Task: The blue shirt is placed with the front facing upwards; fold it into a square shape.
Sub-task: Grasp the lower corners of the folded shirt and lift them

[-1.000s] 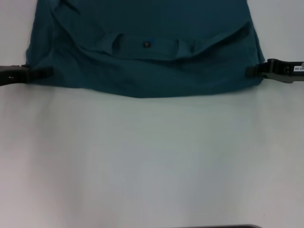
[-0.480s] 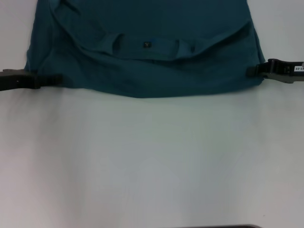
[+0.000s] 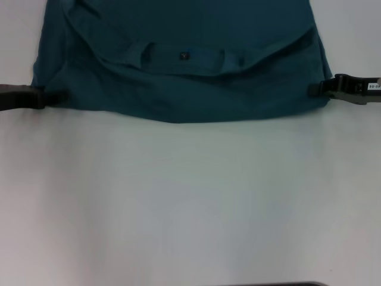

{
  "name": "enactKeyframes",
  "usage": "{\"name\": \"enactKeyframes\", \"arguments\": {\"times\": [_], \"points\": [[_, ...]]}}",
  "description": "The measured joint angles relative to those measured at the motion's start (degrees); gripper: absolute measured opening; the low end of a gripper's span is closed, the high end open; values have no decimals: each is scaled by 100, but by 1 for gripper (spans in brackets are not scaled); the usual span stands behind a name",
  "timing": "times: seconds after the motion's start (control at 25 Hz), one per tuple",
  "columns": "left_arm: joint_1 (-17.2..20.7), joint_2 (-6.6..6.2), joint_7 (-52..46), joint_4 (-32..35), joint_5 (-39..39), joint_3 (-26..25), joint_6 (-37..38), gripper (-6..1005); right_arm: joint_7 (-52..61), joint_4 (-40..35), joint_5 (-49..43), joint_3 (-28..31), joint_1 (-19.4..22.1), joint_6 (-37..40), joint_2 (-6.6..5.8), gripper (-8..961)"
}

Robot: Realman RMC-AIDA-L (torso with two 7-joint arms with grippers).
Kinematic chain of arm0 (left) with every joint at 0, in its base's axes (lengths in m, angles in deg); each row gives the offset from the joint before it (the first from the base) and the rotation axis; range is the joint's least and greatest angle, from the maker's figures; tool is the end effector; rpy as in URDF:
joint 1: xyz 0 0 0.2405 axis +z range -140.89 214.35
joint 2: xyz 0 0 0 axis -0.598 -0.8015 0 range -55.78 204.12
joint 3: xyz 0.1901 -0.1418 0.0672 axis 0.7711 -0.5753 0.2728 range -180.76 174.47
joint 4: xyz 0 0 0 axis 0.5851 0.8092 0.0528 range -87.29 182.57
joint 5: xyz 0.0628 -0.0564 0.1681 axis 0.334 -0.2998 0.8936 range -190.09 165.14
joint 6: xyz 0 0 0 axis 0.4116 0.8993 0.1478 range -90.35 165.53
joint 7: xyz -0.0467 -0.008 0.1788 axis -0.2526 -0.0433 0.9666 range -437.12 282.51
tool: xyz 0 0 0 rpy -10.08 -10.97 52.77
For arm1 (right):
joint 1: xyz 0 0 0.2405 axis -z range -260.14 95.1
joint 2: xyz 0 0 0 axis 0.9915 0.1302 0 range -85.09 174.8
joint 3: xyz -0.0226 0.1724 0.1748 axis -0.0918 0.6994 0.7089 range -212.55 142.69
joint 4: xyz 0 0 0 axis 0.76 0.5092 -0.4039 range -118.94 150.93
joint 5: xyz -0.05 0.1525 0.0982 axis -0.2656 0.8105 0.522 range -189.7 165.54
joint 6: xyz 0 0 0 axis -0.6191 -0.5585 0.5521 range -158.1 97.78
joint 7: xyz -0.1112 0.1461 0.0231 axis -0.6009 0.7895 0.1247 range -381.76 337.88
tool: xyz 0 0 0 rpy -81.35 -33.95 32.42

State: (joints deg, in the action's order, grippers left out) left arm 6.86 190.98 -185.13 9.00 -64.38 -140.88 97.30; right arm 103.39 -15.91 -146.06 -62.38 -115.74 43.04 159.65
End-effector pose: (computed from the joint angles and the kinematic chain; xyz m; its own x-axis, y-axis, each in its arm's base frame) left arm -0.3246 0.3703 -0.0078 0.5800 0.7041 0.4097 0.8029 -0.4090 -0.4336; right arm 0.3112 0.3519 -0.0107 0.1624 -0.8573 -0.4886 -0.9866 -0.1496 -0.0653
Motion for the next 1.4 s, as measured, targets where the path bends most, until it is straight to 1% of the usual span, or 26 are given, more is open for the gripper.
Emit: {"name": "enactKeyframes", "arguments": {"times": [0.04,0.28,0.48,0.6,0.8,0.96,1.08,1.2,1.32,1.4], "points": [[-3,-6,-1,17,20,4,-14,776,0,0,1,1,0,0,0,45],[-19,8,-4,-1,164,11,-26,568,-3,0,46,4,5,1,-1,45],[-28,-5,-4,-29,141,-24,27,331,-10,0,48,4,9,1,-1,45],[-57,-8,-4,-26,158,-15,30,136,-15,0,49,3,11,1,0,45],[-61,-11,-4,-25,164,-3,85,17,-38,0,49,3,51,2,4,45],[26,-35,-28,-194,168,-49,420,17,-64,-4,51,34,128,41,-3,44],[171,-76,-66,-455,152,-73,920,17,-179,-40,119,101,241,148,7,44],[321,-141,-70,-685,148,-222,1426,17,-317,-56,284,122,398,256,11,44],[421,-228,-42,-739,151,-437,1831,17,-437,-67,363,140,576,399,24,44],[506,-277,-12,-740,157,-522,2041,17,-490,-68,365,149,619,446,37,44]]}}
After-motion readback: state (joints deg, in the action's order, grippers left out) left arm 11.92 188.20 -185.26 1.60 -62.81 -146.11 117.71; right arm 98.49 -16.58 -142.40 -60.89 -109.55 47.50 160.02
